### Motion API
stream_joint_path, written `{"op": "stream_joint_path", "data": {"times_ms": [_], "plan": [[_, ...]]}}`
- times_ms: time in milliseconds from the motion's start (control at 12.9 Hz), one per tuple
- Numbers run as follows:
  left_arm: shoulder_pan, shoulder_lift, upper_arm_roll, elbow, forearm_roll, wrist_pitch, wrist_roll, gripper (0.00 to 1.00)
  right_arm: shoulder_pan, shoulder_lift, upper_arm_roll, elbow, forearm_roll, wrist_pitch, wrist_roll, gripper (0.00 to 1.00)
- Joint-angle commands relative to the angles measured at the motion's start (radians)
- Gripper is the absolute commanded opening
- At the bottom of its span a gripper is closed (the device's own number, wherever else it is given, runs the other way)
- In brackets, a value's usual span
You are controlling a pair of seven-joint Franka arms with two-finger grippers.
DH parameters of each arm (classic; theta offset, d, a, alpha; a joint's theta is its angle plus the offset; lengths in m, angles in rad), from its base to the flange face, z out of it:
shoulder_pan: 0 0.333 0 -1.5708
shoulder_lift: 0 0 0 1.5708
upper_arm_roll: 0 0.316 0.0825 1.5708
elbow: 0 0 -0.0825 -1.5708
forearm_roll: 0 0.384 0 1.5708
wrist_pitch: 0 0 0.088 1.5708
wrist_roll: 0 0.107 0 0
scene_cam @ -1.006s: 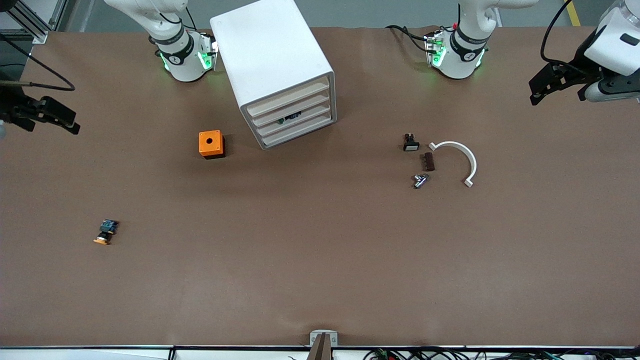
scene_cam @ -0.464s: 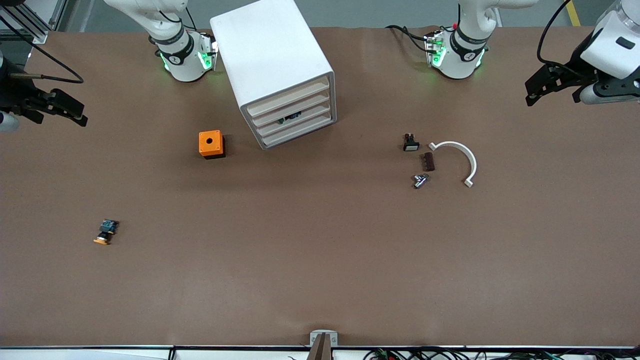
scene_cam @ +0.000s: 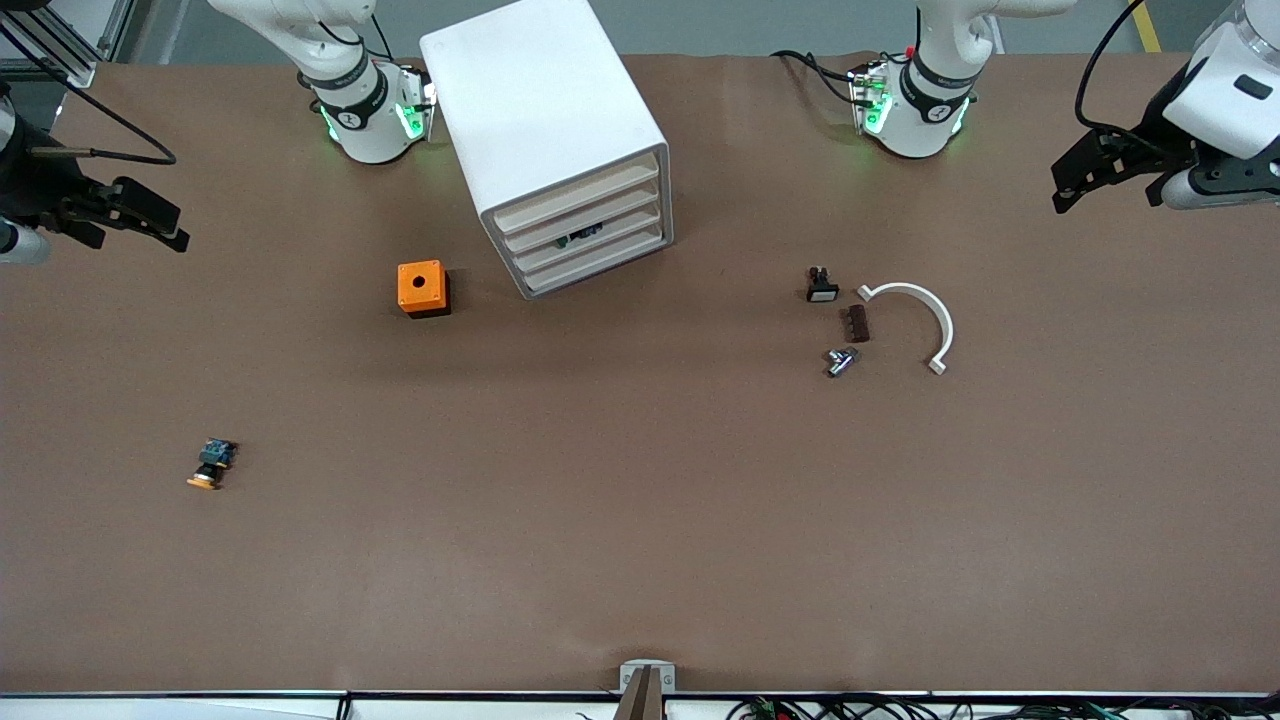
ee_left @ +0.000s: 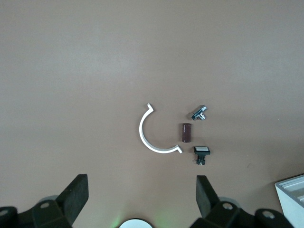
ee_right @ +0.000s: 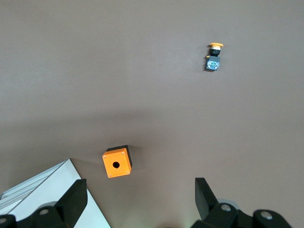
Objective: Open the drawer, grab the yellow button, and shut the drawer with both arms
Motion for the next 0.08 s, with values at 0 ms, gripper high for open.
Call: {"op": "stream_joint_path", "data": {"times_ms": [0], "plan": [[0.007, 0.008, 0.002, 0.017, -0.017, 0.000, 0.025, 1.00, -0.002, -0.020, -0.002, -0.026, 0.019, -0.004, 0.014, 1.00]]}}
